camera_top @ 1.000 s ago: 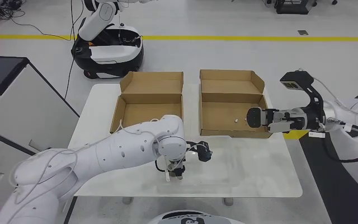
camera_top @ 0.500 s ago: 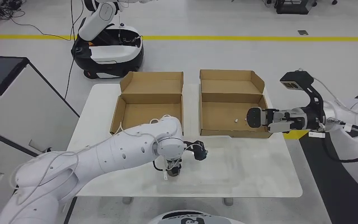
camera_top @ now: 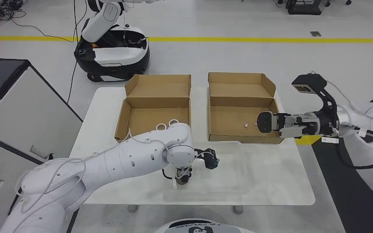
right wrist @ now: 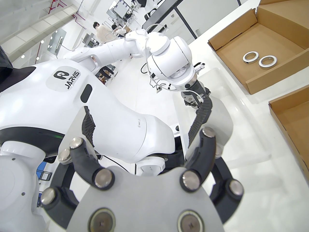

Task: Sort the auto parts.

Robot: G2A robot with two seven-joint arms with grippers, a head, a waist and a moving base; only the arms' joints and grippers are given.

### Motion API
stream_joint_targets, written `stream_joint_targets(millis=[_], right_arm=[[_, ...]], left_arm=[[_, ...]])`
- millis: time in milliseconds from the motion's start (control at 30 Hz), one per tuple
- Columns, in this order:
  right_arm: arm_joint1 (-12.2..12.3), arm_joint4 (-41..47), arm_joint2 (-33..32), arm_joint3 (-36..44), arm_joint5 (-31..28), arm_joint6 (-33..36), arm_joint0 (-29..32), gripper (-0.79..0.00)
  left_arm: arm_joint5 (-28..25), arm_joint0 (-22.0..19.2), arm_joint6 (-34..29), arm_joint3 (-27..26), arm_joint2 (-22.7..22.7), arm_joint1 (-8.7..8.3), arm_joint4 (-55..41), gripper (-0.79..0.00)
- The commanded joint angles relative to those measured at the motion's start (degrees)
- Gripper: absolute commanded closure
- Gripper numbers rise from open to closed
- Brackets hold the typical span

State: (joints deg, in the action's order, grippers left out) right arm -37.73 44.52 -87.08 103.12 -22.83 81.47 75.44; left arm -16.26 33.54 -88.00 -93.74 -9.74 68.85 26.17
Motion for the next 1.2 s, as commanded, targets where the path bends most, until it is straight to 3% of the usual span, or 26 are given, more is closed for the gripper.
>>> stream_joint_targets(millis=[0,133,200,333,933,1167], right_arm=[[0.0,0.0,0.0,0.0,0.0,0.0,0.0,-0.785],[0.0,0.0,0.0,0.0,0.0,0.0,0.0,-0.785],[0.0,0.0,0.0,0.0,0.0,0.0,0.0,-0.785],[0.0,0.0,0.0,0.0,0.0,0.0,0.0,-0.785],[0.0,0.0,0.0,0.0,0.0,0.0,0.0,-0.785],[0.0,0.0,0.0,0.0,0.0,0.0,0.0,-0.785]], left_arm=[[0.06,-0.32,0.0,0.03,0.0,0.25,-0.32,-0.2],[-0.02,-0.71,0.0,0.29,0.0,0.75,-0.71,-0.197],[-0.02,-0.7,0.0,0.58,0.0,0.95,-0.76,-0.277],[0.26,-0.6,0.0,1.1,0.0,0.91,-0.83,-0.302],[1.44,-0.62,0.0,-1.53,0.0,-1.79,-2.08,-0.302],[1.43,0.16,0.0,-0.96,0.0,-2.13,-1.74,-0.28]])
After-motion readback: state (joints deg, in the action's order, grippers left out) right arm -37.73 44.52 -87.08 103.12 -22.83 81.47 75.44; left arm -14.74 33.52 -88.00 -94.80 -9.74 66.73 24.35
